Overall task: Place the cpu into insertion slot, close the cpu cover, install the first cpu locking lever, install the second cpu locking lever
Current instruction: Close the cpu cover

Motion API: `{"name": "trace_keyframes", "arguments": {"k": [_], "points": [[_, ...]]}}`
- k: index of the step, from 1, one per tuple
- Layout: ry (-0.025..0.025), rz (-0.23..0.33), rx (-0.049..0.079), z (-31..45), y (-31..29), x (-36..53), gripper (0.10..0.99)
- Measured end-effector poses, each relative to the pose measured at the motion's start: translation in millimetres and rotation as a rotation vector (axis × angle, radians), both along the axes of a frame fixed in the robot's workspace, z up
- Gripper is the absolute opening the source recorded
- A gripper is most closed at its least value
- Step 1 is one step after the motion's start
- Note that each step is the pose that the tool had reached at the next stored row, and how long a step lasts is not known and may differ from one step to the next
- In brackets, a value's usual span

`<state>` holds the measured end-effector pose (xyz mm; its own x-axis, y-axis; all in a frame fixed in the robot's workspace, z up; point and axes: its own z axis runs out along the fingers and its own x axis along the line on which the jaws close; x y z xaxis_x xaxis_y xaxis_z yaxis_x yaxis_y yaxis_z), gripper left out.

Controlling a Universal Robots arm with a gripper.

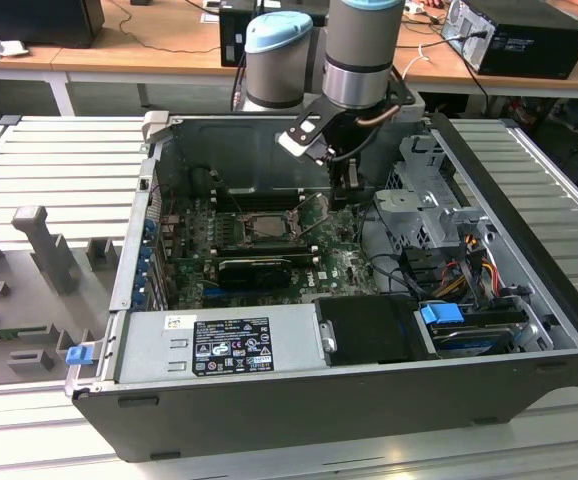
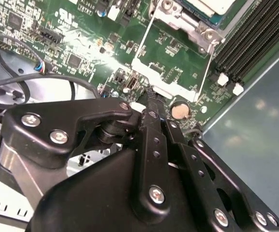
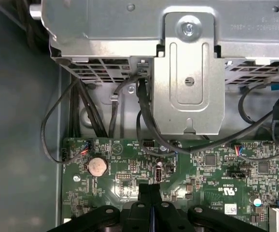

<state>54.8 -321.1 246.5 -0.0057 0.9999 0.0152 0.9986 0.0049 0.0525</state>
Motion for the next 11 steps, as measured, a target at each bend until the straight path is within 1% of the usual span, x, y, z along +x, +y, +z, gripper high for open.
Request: {"name": "trace_keyframes", "arguments": {"k": [4, 7, 11], "points": [[0.0026, 0.0, -0.001, -1.4, 0.0, -3.0, 0.106], [0.0025, 0.001, -0.001, -1.5, 0.0, -3.5, 0.106], [0.0025, 0.0, -0.001, -1.5, 0.0, -6.6, 0.106]]}}
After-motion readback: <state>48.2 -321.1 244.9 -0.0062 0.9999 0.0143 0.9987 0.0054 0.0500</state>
